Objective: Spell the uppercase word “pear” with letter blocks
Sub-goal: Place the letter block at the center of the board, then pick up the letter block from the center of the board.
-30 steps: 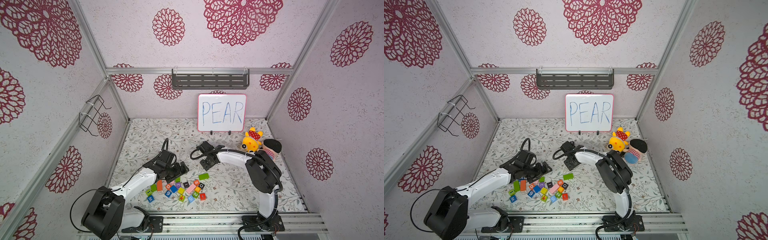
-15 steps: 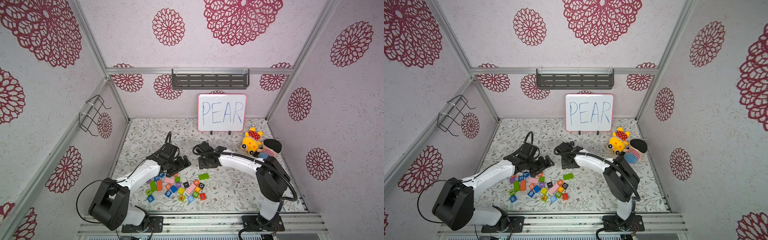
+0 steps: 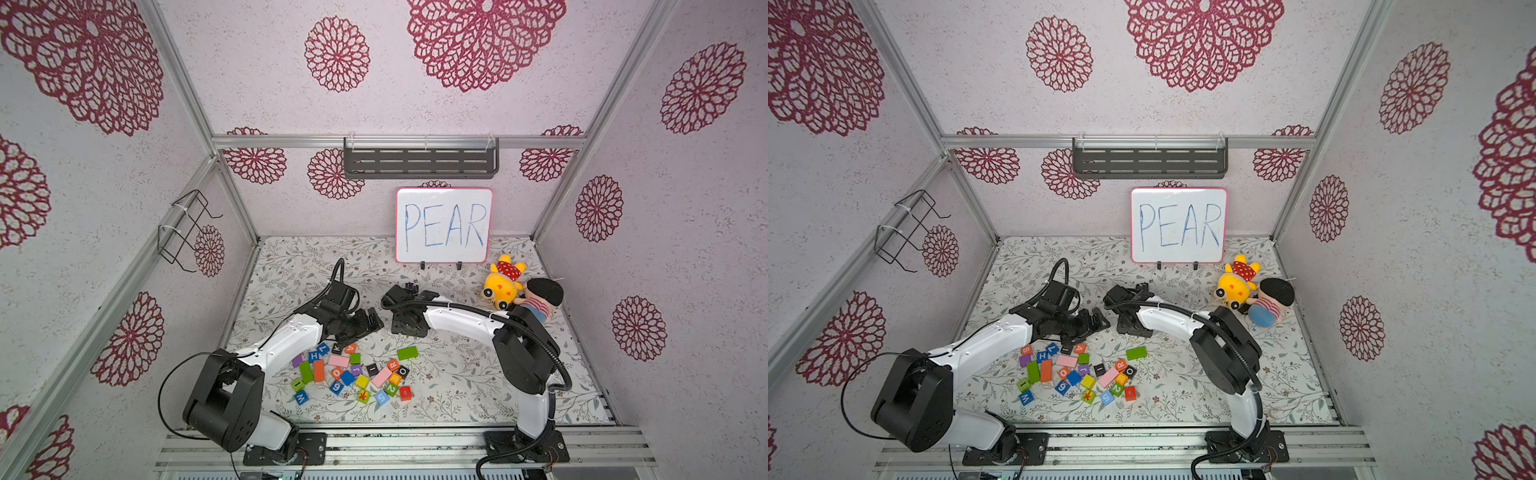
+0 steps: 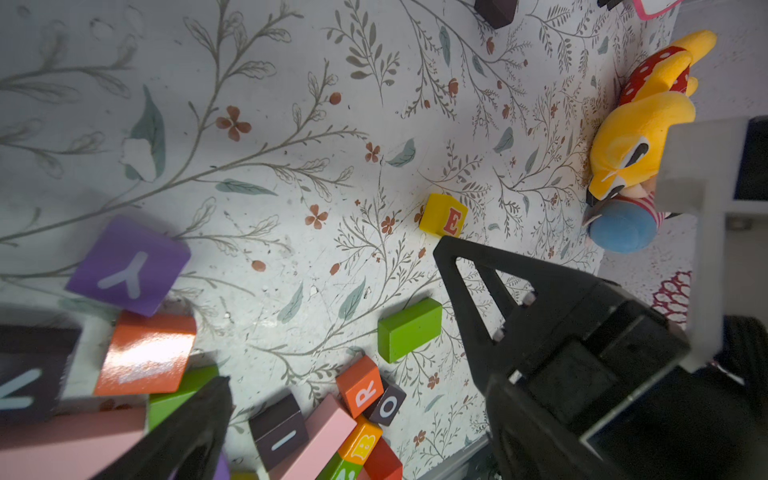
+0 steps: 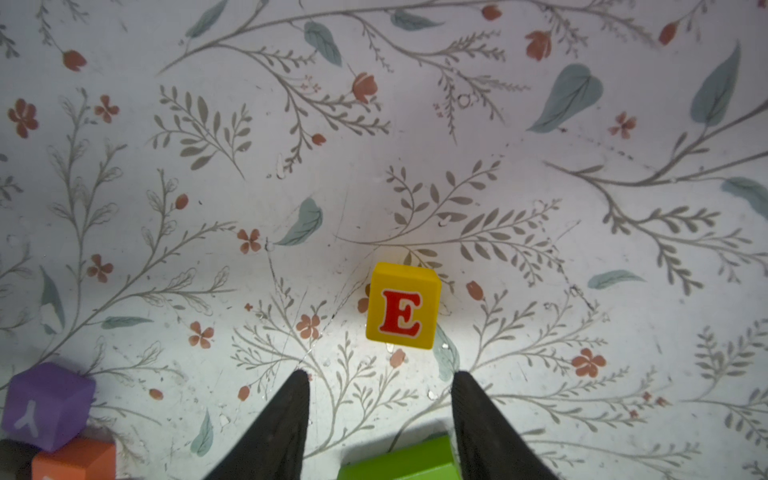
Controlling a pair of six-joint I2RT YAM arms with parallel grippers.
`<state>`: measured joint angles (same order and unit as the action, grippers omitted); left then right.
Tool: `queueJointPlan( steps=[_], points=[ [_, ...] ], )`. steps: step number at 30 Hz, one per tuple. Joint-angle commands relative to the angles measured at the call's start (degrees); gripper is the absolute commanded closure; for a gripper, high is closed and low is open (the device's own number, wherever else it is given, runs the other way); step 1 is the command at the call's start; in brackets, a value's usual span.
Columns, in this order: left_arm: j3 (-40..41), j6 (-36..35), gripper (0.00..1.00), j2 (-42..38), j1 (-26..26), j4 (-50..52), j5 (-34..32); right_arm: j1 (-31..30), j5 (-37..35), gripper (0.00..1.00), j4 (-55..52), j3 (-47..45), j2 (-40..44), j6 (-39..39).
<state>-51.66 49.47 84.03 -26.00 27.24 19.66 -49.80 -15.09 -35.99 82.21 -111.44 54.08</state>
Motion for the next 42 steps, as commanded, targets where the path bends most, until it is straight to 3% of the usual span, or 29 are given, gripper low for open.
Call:
queueJointPlan(
  steps=[1,12,21,36,42],
  points=[
    [-1.6,-3.2,0.02,0.7,1.3,1.9,3.2,0.3,-3.9,0.43,-1.4,1.9,0.5,1.6],
    [-3.0,-3.5,0.02,1.3,2.6,0.5,2.7,1.0,-0.7,0.42,0.5,-3.1,2.5,2.9],
    [-2.6,-2.7,0.02,2.3,2.6,-0.9,4.1,2.4,0.1,0.42,0.9,-1.9,0.1,2.1],
    [-1.5,-1.4,0.02,3.0,2.6,-3.6,4.7,4.6,1.2,0.47,1.4,3.0,-5.3,-1.4],
    [-0.7,-1.4,0.02,2.9,2.6,-3.8,4.6,5.0,1.5,0.54,1.1,3.2,-5.9,-1.4]
  ],
)
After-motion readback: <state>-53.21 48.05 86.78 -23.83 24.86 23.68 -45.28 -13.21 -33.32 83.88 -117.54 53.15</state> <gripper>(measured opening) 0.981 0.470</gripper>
